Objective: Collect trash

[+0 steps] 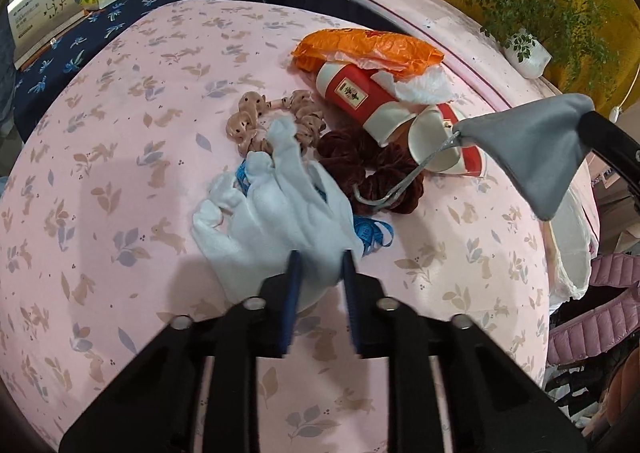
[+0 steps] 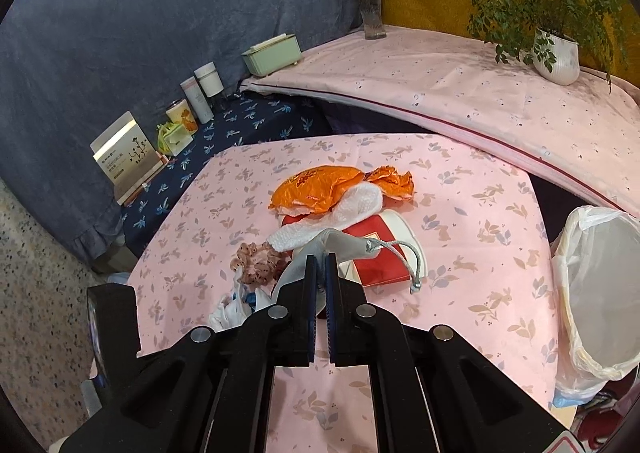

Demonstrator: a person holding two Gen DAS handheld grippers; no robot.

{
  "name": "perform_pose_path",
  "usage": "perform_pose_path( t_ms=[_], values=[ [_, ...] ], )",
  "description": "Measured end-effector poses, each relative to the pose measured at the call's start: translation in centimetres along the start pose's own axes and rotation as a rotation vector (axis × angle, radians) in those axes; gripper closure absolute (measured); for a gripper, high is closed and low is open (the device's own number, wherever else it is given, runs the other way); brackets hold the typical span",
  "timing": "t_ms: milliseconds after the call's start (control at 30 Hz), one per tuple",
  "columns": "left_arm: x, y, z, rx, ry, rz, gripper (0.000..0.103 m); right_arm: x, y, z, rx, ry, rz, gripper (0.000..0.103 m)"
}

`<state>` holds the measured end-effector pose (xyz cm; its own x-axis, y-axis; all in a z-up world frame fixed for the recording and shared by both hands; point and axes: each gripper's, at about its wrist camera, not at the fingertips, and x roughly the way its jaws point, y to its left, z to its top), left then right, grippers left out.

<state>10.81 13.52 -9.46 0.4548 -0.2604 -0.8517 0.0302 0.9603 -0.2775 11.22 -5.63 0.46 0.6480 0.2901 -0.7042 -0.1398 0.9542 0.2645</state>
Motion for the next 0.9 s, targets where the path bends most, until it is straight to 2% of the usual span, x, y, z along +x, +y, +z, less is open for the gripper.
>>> perform_pose_path(
  t_ms=[433,700,900],
  values=[
    [-5.2,-3.9,2.4,0.053,-0.118,-0.066,0.098,-3.4,-2.0,1.5,0.019,-0.081,-0.017,0.099],
    [-6.9,-9.4,4.3,0.139,-0.176,-0.137,0.098,-6.6,-5.5,2.8,0.059,-0.166,-0.072,0.099],
    [-6.2,-15.3,4.8,0.235,-0.183,-0.186,0.098,-9.1,-9.8,3.2,0.096,-0.216,-0.160,0.099]
  ],
)
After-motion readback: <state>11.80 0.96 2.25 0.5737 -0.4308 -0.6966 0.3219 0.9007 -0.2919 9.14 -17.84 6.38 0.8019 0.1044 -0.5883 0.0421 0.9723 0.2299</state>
